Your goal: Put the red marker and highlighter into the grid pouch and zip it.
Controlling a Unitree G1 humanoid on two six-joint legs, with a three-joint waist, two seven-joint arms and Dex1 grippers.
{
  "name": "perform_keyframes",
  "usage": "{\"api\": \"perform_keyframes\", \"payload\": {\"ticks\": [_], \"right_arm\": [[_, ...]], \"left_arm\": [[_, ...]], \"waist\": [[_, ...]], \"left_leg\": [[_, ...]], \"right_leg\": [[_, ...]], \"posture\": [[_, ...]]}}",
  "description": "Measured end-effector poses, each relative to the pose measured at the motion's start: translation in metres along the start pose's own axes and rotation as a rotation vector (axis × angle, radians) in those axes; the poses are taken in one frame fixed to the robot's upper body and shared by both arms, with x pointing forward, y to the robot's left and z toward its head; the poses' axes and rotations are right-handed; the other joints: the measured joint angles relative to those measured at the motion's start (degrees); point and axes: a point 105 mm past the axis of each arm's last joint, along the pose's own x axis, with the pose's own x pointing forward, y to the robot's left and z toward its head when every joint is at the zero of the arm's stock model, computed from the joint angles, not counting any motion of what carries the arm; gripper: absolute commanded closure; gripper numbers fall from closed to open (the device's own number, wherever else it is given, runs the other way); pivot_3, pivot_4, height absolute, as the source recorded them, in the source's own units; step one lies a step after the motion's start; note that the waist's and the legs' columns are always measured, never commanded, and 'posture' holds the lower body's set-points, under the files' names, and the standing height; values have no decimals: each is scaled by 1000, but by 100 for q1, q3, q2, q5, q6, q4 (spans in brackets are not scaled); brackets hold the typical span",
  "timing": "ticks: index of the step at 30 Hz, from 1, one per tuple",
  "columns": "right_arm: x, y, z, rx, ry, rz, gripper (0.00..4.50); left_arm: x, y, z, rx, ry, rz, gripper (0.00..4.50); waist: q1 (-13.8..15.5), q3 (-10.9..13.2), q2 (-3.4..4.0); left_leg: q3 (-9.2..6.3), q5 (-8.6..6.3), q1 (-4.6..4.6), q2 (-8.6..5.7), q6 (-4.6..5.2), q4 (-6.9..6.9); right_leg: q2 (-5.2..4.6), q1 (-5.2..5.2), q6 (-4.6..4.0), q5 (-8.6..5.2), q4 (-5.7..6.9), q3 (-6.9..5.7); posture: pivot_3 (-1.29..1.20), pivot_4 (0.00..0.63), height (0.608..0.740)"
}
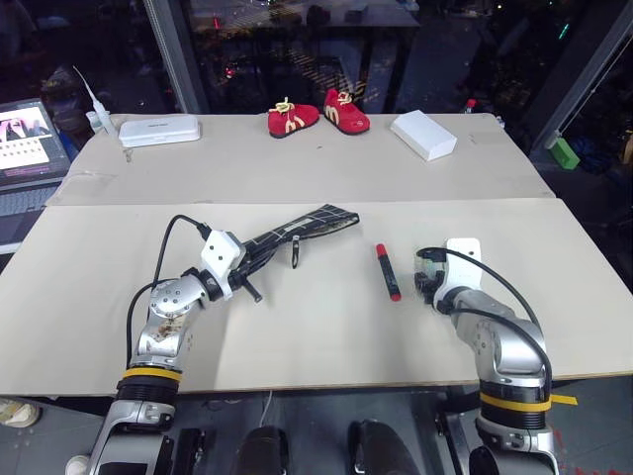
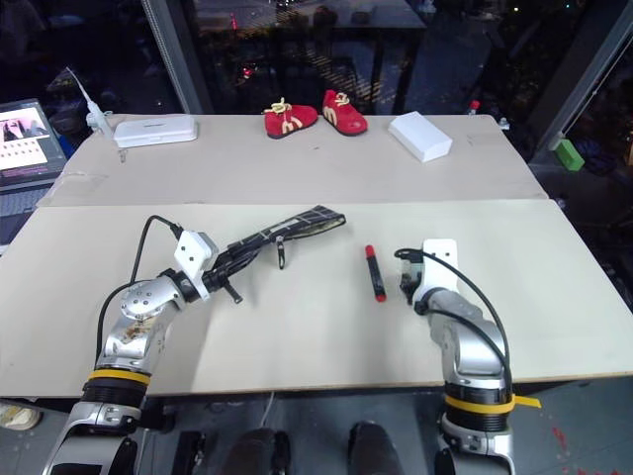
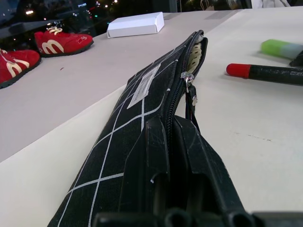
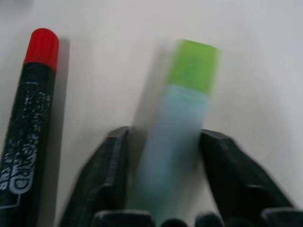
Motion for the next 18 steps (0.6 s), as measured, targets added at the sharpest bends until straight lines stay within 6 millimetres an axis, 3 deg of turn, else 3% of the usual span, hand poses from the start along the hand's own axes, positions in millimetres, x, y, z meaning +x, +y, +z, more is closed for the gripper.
{"api": "perform_keyframes", "payload": {"ticks": [1, 6, 10, 15, 18], "right_arm": [[1, 0, 1, -1, -1, 2, 3424], [5, -4, 4, -8, -19, -31, 3442], [5, -4, 25, -79, -107, -9, 3442], [-5, 23, 68, -241, -307, 186, 3442], [-39, 55, 93, -615, -492, 426, 3442]], "left_arm": [[0, 0, 0, 0, 0, 2, 4500], [0, 1, 0, 0, 0, 6, 4500], [-2, 3, 0, 5, 3, 11, 4500], [-2, 3, 1, 5, 3, 11, 4500], [-3, 4, 1, 11, 5, 11, 4500]], "waist": [[-1, 0, 0], [-7, 0, 0], [-14, 1, 1], [-12, 1, 1], [-1, 7, 9]], "left_leg": [[0, 0, 0, 0, 0, 0], [1, 0, -1, 0, 0, 0], [1, 0, -12, -2, 1, -2], [0, 0, -12, 0, 1, -6], [-1, -3, -18, -4, 4, -7]], "right_leg": [[1, 0, 0, 0, 0, 0], [0, -2, 0, 0, 1, 1], [0, -14, 0, 0, -2, 1], [3, -13, 1, 0, -4, -2], [-1, -16, 6, -3, -13, -2]], "posture": [[0, 150, 740], [0, 150, 740], [0, 150, 740], [0, 150, 740], [0, 150, 740]]}}
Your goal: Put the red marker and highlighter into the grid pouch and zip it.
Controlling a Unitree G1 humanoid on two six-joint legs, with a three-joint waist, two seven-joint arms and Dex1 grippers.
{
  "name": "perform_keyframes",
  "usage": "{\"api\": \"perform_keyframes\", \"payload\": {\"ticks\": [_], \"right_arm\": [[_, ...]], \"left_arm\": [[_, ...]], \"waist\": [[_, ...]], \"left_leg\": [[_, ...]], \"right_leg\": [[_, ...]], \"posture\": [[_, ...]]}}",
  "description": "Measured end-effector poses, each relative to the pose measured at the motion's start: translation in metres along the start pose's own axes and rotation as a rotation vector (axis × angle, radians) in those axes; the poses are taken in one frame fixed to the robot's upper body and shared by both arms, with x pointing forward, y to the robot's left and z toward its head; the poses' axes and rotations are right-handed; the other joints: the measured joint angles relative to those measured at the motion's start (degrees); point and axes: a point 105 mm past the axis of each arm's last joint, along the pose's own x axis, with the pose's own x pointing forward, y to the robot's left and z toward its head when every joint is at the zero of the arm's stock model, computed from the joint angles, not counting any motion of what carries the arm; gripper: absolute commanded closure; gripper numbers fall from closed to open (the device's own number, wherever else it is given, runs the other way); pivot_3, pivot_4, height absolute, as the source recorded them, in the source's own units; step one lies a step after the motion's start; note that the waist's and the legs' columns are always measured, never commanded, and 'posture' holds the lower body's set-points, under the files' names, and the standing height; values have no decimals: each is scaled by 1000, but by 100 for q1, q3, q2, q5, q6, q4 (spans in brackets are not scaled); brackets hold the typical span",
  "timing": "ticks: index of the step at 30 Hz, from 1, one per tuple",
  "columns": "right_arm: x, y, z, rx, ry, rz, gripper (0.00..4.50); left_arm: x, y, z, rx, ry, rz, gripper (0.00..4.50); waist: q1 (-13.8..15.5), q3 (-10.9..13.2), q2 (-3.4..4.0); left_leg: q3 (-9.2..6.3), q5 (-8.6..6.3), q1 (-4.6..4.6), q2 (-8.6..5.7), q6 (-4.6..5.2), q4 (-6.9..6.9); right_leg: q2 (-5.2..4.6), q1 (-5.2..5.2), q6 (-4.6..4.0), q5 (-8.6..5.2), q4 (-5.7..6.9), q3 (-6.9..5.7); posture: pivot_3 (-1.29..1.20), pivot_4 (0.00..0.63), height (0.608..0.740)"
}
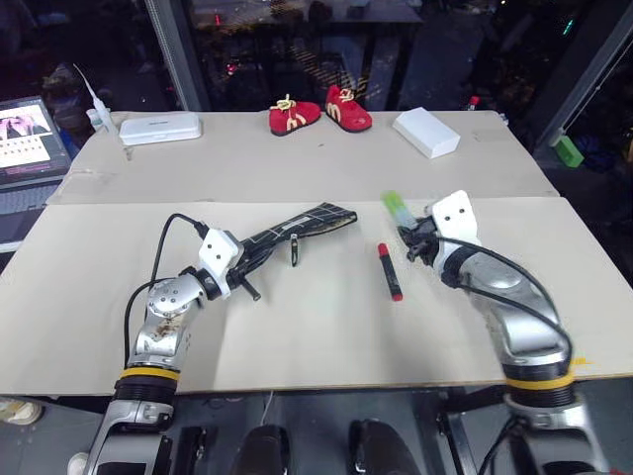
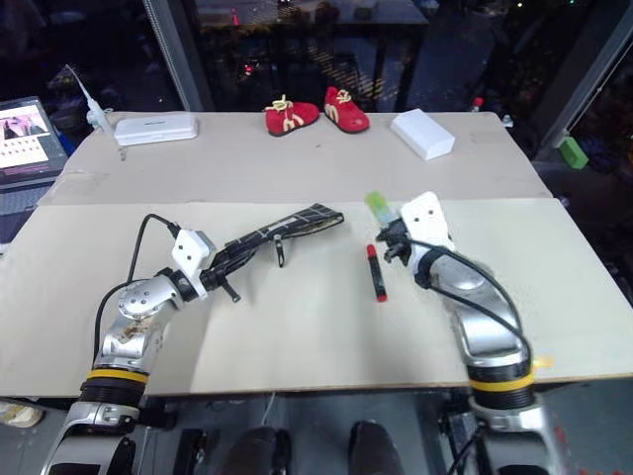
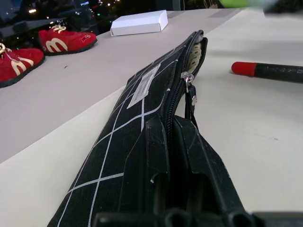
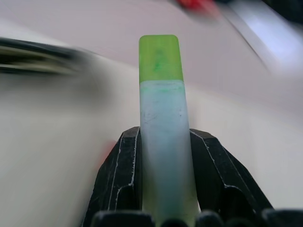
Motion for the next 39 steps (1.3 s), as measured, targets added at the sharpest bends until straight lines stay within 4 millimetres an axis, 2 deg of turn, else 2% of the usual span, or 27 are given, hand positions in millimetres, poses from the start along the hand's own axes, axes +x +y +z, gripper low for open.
{"api": "perform_keyframes", "payload": {"ticks": [2, 3, 6, 8, 11, 15, 34, 39], "right_arm": [[-2, 15, 15, -148, -51, 133, 3442], [-2, 28, 14, -214, -56, 214, 3442], [4, 43, -3, -272, -15, 308, 3442], [12, 42, -8, -302, 5, 319, 3442], [20, 36, -2, -335, -11, 298, 3442], [27, 38, -3, -336, -19, 299, 3442], [32, 36, -22, -376, 44, 305, 3442], [41, 40, -14, -406, 15, 317, 3442]], "left_arm": [[0, 0, 0, 0, 0, -1, 4500], [0, 0, 0, 0, -1, -3, 4500], [0, 0, 1, 0, -2, -5, 4500], [0, -1, 1, 0, -3, -8, 4500], [1, -2, 1, -1, -5, -13, 4500], [2, -7, 5, 11, -16, -37, 4500], [4, -17, 6, 18, -22, -78, 4500], [3, -24, 4, 19, -13, -112, 4500]], "waist": [[6, -3, -7], [9, -2, -9], [13, -1, -11], [12, -1, -11], [9, -1, -11], [17, -1, -11], [14, -1, -11], [4, -1, -10]], "left_leg": [[-1, -1, 3, 2, 1, 0], [0, -1, 3, 1, 1, 0], [6, 0, 4, -2, 0, 2], [6, 1, 4, -4, 0, 6], [7, 0, 5, 2, 0, 6], [12, 0, 0, 2, 0, 5], [14, 1, 3, -1, 0, 6], [14, 1, 5, 0, 0, 6]], "right_leg": [[2, 8, 1, -1, -3, -4], [1, 8, 1, -1, -3, -6], [-3, 8, 0, 0, 0, -2], [-4, 7, -1, 1, 2, 0], [2, 7, -2, 1, 3, -3], [0, 6, -2, 1, 2, -8], [-4, 7, -2, 1, 4, -4], [-1, 6, -2, 1, 6, -3]], "posture": [[0, 150, 740], [0, 150, 740], [0, 150, 740], [0, 150, 740], [0, 150, 740], [0, 150, 740], [0, 150, 740], [0, 150, 740]]}}
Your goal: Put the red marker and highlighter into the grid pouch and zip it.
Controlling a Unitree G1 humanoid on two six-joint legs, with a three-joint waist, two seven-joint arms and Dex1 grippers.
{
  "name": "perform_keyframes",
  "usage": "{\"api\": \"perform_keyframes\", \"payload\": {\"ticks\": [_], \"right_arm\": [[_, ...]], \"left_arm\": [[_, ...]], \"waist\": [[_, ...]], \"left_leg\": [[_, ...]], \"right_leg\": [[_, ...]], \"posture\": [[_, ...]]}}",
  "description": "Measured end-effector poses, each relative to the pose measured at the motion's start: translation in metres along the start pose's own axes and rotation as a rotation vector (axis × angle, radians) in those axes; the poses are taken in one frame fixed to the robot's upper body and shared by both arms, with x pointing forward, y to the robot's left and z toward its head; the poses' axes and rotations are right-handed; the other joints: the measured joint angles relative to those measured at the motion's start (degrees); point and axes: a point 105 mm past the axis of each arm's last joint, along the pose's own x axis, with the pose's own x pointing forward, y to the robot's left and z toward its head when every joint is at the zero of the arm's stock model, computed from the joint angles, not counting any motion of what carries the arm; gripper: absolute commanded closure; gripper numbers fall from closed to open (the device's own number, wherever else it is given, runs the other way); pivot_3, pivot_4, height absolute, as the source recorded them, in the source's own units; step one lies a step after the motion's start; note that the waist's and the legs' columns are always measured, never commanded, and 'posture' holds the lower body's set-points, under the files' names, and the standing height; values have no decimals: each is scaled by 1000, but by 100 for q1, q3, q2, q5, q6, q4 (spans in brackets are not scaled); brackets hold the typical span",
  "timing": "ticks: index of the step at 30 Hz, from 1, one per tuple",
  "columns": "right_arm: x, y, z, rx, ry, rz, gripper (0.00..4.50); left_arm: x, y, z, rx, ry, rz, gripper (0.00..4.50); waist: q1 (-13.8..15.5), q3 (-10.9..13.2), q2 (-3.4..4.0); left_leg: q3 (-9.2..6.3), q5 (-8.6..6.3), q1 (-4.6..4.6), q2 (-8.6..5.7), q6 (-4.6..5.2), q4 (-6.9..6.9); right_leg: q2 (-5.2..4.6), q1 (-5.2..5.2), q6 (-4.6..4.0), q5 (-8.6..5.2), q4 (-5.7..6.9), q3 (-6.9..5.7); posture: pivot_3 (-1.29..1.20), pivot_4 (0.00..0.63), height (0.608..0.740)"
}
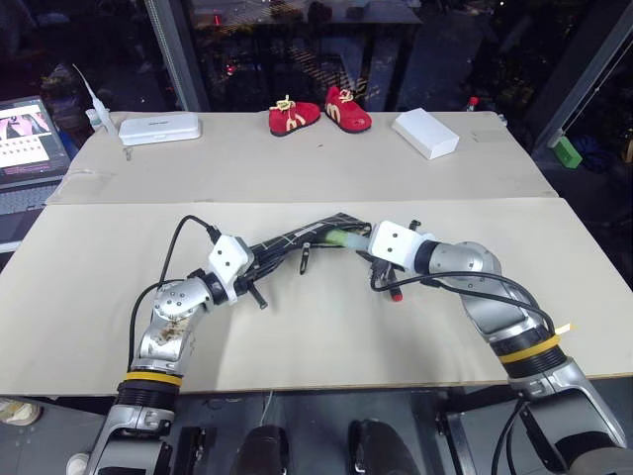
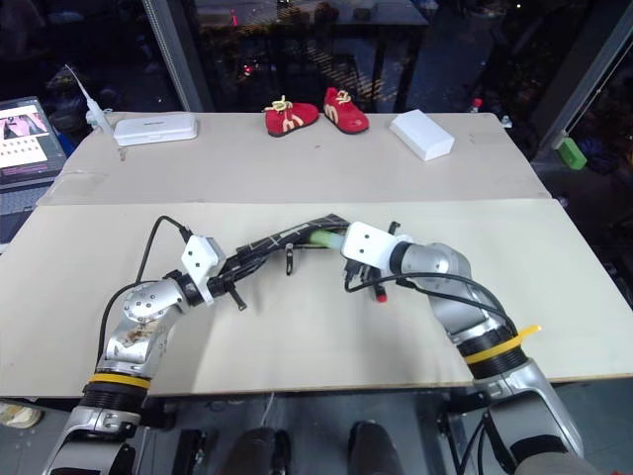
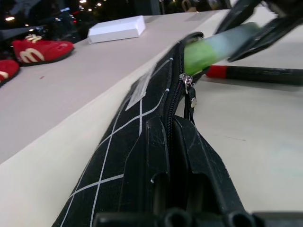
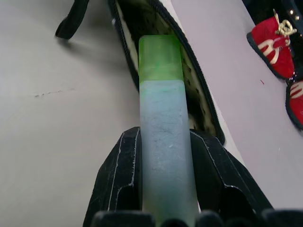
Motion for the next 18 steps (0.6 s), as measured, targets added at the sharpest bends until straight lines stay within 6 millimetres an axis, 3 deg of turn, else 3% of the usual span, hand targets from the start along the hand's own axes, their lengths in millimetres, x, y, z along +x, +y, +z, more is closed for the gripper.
{"api": "perform_keyframes", "payload": {"ticks": [5, 11, 18], "right_arm": [[17, 14, 21, -99, -76, 76, 3442], [24, 30, 24, -256, -94, 166, 3442], [28, 33, 27, -401, -114, 191, 3442]], "left_arm": [[-1, -4, 0, 3, 2, -21, 4500], [-5, -5, -3, 5, 17, -37, 4500], [-6, -7, -5, 0, 25, -56, 4500]], "waist": [[1, 0, 1], [14, 0, 1], [9, 0, 1]], "left_leg": [[-1, 0, 2, 0, 0, 0], [3, 0, 0, -3, 0, 2], [13, 1, 3, 1, -2, 2]], "right_leg": [[0, 0, 0, 0, 3, 1], [-4, 1, 0, 0, 1, 1], [0, 1, 0, 0, 6, 1]], "posture": [[0, 150, 740], [0, 150, 740], [0, 150, 740]]}}
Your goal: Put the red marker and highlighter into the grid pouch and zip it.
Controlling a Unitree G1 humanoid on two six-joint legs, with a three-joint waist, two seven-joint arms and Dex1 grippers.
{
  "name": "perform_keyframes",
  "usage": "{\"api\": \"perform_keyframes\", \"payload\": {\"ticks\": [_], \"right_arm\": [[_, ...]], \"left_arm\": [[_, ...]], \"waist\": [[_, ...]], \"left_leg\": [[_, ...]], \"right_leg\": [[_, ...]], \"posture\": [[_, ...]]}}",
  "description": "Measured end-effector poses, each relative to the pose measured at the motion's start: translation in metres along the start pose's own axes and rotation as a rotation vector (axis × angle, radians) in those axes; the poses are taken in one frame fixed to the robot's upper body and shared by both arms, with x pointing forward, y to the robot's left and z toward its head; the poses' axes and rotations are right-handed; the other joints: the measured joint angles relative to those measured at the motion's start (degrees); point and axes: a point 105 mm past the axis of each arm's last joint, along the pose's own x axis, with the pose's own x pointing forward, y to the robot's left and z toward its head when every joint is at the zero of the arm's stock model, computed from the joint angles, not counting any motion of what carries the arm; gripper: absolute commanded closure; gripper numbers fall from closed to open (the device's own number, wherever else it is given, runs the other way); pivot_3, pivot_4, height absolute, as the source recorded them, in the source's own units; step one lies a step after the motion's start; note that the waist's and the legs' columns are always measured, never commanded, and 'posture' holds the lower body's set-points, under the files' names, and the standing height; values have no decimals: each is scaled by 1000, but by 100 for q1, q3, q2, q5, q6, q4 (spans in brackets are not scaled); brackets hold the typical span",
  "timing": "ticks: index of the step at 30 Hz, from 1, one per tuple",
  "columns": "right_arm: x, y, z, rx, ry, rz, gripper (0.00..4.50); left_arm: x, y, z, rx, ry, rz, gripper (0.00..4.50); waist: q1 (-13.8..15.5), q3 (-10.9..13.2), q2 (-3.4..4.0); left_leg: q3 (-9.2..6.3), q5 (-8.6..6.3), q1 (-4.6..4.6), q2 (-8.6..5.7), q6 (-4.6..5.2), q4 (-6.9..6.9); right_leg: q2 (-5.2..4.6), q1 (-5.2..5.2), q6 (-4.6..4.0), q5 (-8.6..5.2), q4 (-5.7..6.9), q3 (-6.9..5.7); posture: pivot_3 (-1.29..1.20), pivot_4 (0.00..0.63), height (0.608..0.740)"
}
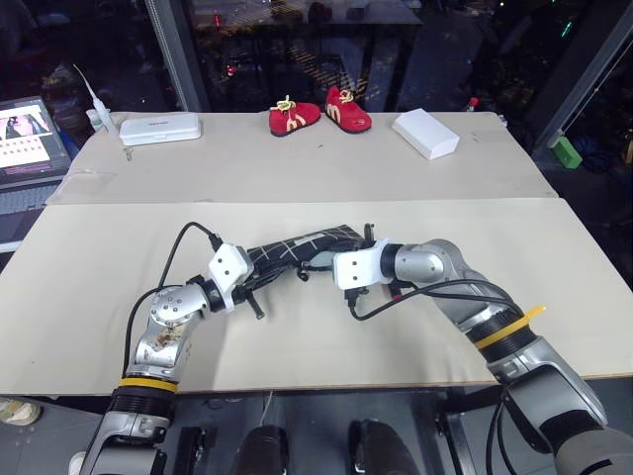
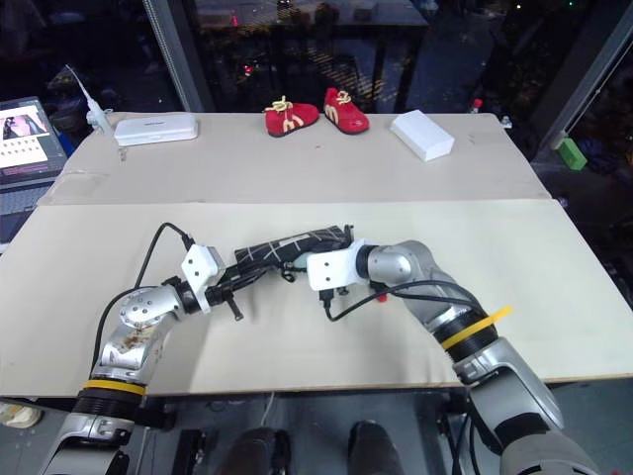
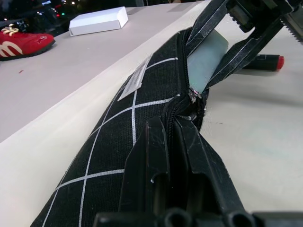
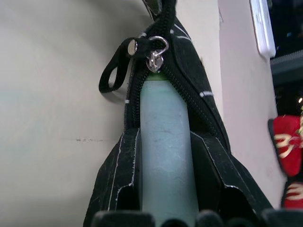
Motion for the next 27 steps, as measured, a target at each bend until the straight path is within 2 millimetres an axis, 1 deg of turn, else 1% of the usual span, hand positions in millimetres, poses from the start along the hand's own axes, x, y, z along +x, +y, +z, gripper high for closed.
{"api": "perform_keyframes", "payload": {"ticks": [3, 5, 6, 8, 10, 14, 18, 19, 21, 24, 25, 27], "right_arm": [[2, 1, -1, -9, -1, -7, 3442], [4, 0, -1, 7, -4, -21, 2439], [5, 0, 0, 13, -9, -23, 2235], [9, 0, 4, 31, -29, -27, 1463], [9, -4, 3, 50, -34, -48, 763], [-1, -21, -4, 63, -25, -79, 763], [-20, -35, -14, 177, -50, -123, 763], [-29, -41, -18, 265, -68, -145, 763], [-43, -46, -22, 375, -91, -159, 763], [-61, -43, -24, 548, -143, -168, 763], [-67, -40, -26, 632, -153, -180, 763], [-73, -38, -33, 744, -126, -219, 763]], "left_arm": [[0, 0, -1, -6, 4, -3, 4500], [0, 0, -2, -12, 9, -3, 4500], [0, 0, -1, -13, 7, -2, 4500], [1, 0, 0, -11, 4, -1, 4500], [1, 2, 1, -9, -1, 6, 4500], [3, 3, 3, -20, -18, 25, 4500], [4, 8, 5, -61, -43, 71, 4500], [5, 9, 6, -62, -49, 80, 4500], [4, 12, 7, -61, -53, 93, 4500], [4, 13, 8, -61, -53, 105, 4500], [3, 14, 8, -61, -53, 109, 4500], [3, 15, 7, -62, -53, 114, 4500]], "waist": [[-1, 0, 0], [-4, 0, 0], [-5, 0, 0], [-9, 0, 0], [-6, 0, 0], [1, 0, 0], [5, 0, 0], [6, 0, 0], [9, 0, 0], [15, 0, 0], [18, 0, 0], [9, 0, 0]], "left_leg": [[5, 0, 0, 0, -1, 0], [7, 1, 1, 0, -1, 0], [8, 1, 1, 0, -2, 0], [6, 1, 1, 2, -2, 0], [7, 1, 1, 1, -2, 0], [5, 1, 1, 0, -2, 1], [0, 1, 0, 1, -2, 1], [-4, 1, 0, 1, -2, 1], [-10, 1, 1, 3, -1, 1], [-18, 0, 1, 9, 0, 1], [-20, 0, 1, 8, 0, 1], [-19, 0, 5, 8, 0, 1]], "right_leg": [[-1, 1, 0, 0, 0, 0], [0, 1, -1, 0, 1, 1], [0, 1, -1, 0, 1, 1], [1, 0, -1, 1, 2, 1], [0, 0, -1, 1, 3, 1], [-2, 2, -1, 1, 1, 1], [-2, 3, -1, 1, 0, 0], [-2, 3, -2, 1, 0, 0], [-2, 5, -2, 1, 0, -1], [-4, 7, -2, 2, 0, -2], [-6, 6, -2, 2, 0, -1], [-6, 7, -4, 3, 2, 3]], "posture": [[0, 150, 740], [0, 150, 740], [0, 150, 740], [0, 150, 740], [0, 150, 740], [0, 150, 740], [0, 150, 740], [0, 150, 740], [0, 150, 740], [0, 150, 740], [0, 150, 740], [0, 150, 740]]}}
